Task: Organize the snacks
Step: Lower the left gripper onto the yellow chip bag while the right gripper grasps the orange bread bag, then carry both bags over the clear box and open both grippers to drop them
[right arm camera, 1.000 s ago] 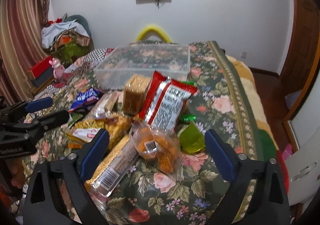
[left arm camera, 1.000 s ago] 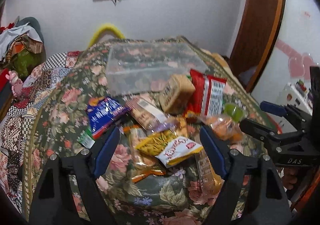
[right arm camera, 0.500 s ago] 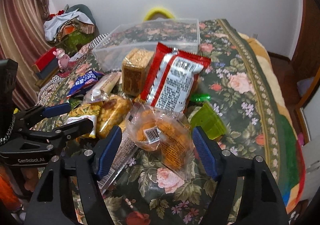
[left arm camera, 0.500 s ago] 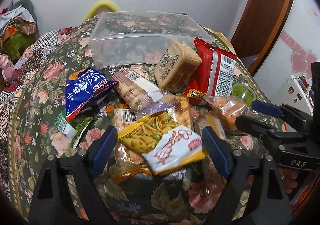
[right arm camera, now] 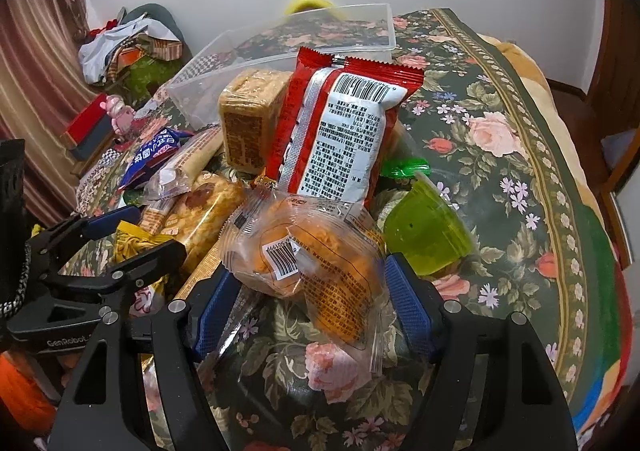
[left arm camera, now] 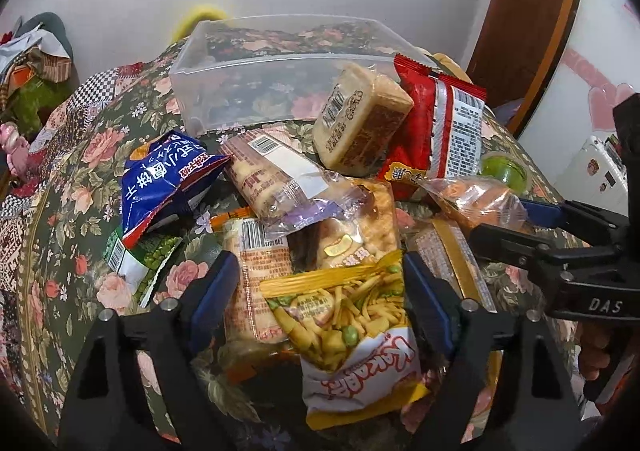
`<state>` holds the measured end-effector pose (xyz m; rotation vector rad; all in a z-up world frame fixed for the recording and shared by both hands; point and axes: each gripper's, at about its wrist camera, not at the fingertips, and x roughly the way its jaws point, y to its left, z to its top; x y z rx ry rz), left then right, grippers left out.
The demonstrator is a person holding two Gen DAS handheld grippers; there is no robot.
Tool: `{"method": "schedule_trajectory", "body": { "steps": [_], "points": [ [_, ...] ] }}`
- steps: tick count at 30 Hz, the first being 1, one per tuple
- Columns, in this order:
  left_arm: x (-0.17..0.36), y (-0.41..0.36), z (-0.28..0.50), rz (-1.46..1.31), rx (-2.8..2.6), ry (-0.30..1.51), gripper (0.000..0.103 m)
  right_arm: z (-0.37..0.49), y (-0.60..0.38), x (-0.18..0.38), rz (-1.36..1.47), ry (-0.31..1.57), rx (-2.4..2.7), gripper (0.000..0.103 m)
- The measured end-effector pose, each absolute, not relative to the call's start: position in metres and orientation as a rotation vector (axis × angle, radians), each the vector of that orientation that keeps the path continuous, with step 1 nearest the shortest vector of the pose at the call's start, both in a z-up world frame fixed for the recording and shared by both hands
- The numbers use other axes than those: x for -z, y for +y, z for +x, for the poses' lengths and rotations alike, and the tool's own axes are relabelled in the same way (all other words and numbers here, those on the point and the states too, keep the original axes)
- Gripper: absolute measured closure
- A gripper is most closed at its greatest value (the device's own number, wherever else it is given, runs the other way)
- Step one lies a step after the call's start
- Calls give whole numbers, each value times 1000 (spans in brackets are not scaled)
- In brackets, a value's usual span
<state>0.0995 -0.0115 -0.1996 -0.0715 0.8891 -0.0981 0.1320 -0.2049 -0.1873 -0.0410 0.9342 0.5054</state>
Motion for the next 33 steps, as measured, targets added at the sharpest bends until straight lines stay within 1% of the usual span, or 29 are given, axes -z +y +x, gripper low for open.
{"method": "schedule_trajectory", "body": {
  "steps": [4, 9, 11, 13, 21, 25, 26, 27, 28, 29, 30, 33],
  "points": [
    [193, -6, 95, -105, 112, 910, 21, 132, -205, 187, -45, 936, -505, 33],
    [186, 1, 88, -155, 113, 938, 21, 131, -206, 187, -50, 933, -501, 36],
    [187, -1, 84, -155, 117, 956, 21, 131, -204, 188, -65, 938, -496, 47],
    [188, -6, 79, -137, 125, 968, 21, 130, -207, 188, -65, 939, -498, 49],
    [198, -27, 72, -24, 89, 981, 21, 130, -212, 186, -26, 950, -524, 51],
    [203, -29, 74, 9, 64, 961, 22, 133, -210, 188, -25, 963, -518, 47],
    [203, -29, 74, 12, 61, 954, 25, 134, -208, 188, -24, 967, -518, 46],
    [203, -29, 74, 22, 57, 944, 31, 135, -207, 189, -21, 968, -518, 46],
    [203, -29, 74, 35, 51, 933, 34, 135, -206, 189, -23, 966, -518, 46],
    [202, -29, 74, 39, 53, 925, 42, 134, -205, 189, -34, 961, -520, 48],
    [202, -27, 74, 32, 53, 916, 46, 133, -203, 188, -43, 952, -521, 48],
    [200, -21, 74, 3, 55, 905, 50, 132, -204, 188, -40, 945, -521, 50]
  ]
}}
